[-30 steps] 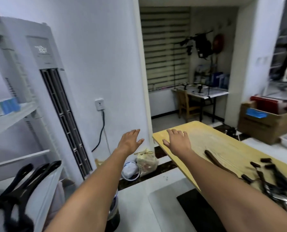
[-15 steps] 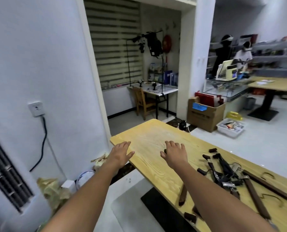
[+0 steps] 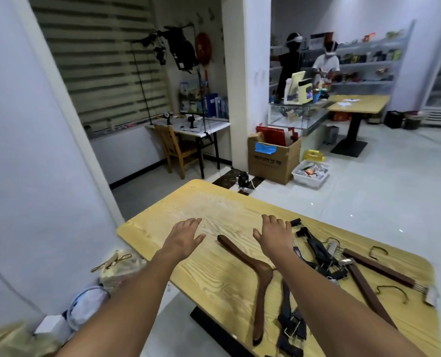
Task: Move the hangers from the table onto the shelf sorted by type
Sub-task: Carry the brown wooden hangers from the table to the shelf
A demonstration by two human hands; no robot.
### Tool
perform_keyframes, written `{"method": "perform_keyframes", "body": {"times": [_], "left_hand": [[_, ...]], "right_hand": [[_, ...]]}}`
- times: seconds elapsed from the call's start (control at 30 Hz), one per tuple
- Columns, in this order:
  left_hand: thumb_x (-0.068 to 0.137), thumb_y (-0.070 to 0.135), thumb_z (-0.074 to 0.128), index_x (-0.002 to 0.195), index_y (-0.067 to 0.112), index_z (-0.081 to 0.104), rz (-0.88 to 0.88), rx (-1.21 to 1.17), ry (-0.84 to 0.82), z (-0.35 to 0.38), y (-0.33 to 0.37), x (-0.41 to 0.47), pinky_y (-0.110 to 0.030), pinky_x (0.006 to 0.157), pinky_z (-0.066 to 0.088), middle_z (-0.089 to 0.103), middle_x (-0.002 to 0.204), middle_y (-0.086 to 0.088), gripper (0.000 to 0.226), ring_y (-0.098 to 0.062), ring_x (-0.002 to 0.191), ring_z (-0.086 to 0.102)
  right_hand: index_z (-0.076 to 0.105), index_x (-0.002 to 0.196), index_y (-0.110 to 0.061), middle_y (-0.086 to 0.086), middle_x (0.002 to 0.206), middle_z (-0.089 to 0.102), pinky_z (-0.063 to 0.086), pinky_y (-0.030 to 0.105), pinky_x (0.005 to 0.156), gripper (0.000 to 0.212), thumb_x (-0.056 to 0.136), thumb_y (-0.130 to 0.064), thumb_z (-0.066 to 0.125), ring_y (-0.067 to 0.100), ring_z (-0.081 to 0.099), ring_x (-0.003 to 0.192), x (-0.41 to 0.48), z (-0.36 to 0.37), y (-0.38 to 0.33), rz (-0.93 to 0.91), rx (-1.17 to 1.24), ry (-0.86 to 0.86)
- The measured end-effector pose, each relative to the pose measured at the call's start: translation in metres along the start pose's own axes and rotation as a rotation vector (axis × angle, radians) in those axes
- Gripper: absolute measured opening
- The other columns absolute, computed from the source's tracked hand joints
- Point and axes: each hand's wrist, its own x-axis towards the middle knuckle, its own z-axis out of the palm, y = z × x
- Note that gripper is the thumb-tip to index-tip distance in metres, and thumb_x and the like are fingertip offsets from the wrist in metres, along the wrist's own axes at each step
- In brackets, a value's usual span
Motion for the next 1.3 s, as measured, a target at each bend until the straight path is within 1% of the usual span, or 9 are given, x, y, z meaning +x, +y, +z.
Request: {"method": "perform_keyframes", "body": {"times": [0.27,0.43,0.5,0.6,0.73,0.87,1.0,1.1,1.3], "left_hand": [[0.099,0.036,0.042,0.148,0.017,0.028,0.199,-0.068,-0.084,0.049,0.045,0.072,-0.03,0.115,0.023,0.034,0.151,-0.002,0.054,-0.02,0.139,0.03],[0.099,0.031,0.044,0.147,0.017,0.029,0.29,-0.087,-0.154,0.08,0.065,0.106,-0.029,0.115,0.022,0.036,0.15,-0.002,0.053,-0.02,0.139,0.03],[0.099,0.03,0.043,0.148,0.017,0.027,0.334,-0.068,-0.198,0.092,0.068,0.122,-0.029,0.116,0.019,0.033,0.152,-0.002,0.053,-0.02,0.14,0.027],[0.1,0.03,0.041,0.149,0.017,0.024,0.383,-0.043,-0.265,0.109,0.073,0.149,-0.03,0.116,0.019,0.03,0.153,-0.004,0.053,-0.021,0.141,0.025],[0.098,0.031,0.045,0.148,0.017,0.025,0.485,0.023,-0.387,0.144,0.08,0.179,-0.031,0.113,0.023,0.033,0.151,-0.006,0.055,-0.023,0.138,0.03],[0.097,0.037,0.047,0.148,0.016,0.025,0.582,0.126,-0.522,0.182,0.079,0.191,-0.032,0.111,0.027,0.038,0.146,-0.009,0.06,-0.025,0.134,0.034],[0.094,0.041,0.051,0.146,0.016,0.029,0.657,0.195,-0.551,0.208,0.075,0.2,-0.032,0.108,0.028,0.041,0.142,-0.008,0.062,-0.025,0.13,0.038],[0.091,0.04,0.055,0.142,0.017,0.035,0.694,0.21,-0.549,0.22,0.075,0.207,-0.034,0.105,0.031,0.039,0.139,-0.008,0.059,-0.026,0.128,0.039],[0.086,0.039,0.063,0.125,0.019,0.045,0.744,0.229,-0.554,0.226,0.076,0.22,-0.037,0.102,0.031,0.045,0.131,-0.004,0.047,-0.023,0.124,0.039]], "right_hand": [[0.028,0.146,-0.012,0.009,0.148,0.038,0.022,0.043,0.114,0.055,0.101,-0.043,0.033,0.028,0.034,0.137,0.027,0.032,0.053,0.134,-0.012,-0.081],[0.023,0.15,-0.012,0.009,0.154,0.03,0.016,0.043,0.117,0.059,0.101,-0.044,0.033,0.027,0.027,0.142,0.035,0.051,0.079,0.221,-0.008,-0.126],[0.022,0.15,-0.012,0.008,0.153,0.031,0.016,0.043,0.117,0.06,0.101,-0.045,0.032,0.026,0.028,0.141,0.038,0.059,0.088,0.256,-0.015,-0.125],[0.027,0.148,-0.014,0.007,0.149,0.036,0.02,0.042,0.115,0.057,0.1,-0.045,0.034,0.026,0.033,0.138,0.043,0.069,0.102,0.325,-0.024,-0.118],[0.025,0.148,-0.012,0.009,0.149,0.036,0.022,0.043,0.114,0.057,0.101,-0.043,0.034,0.029,0.032,0.139,0.054,0.085,0.117,0.417,-0.058,-0.169],[0.027,0.147,-0.013,0.008,0.149,0.037,0.019,0.043,0.117,0.055,0.101,-0.041,0.034,0.028,0.032,0.139,0.062,0.101,0.123,0.471,-0.068,-0.194],[0.028,0.146,-0.014,0.007,0.147,0.039,0.021,0.041,0.115,0.054,0.101,-0.043,0.032,0.027,0.033,0.137,0.061,0.126,0.121,0.51,-0.076,-0.256],[0.027,0.147,-0.013,0.007,0.147,0.038,0.022,0.04,0.115,0.055,0.101,-0.044,0.032,0.027,0.032,0.138,0.061,0.141,0.118,0.509,-0.084,-0.297],[0.023,0.148,-0.014,0.007,0.149,0.036,0.018,0.041,0.116,0.056,0.102,-0.043,0.031,0.028,0.03,0.139,0.067,0.149,0.115,0.525,-0.069,-0.326]]}}
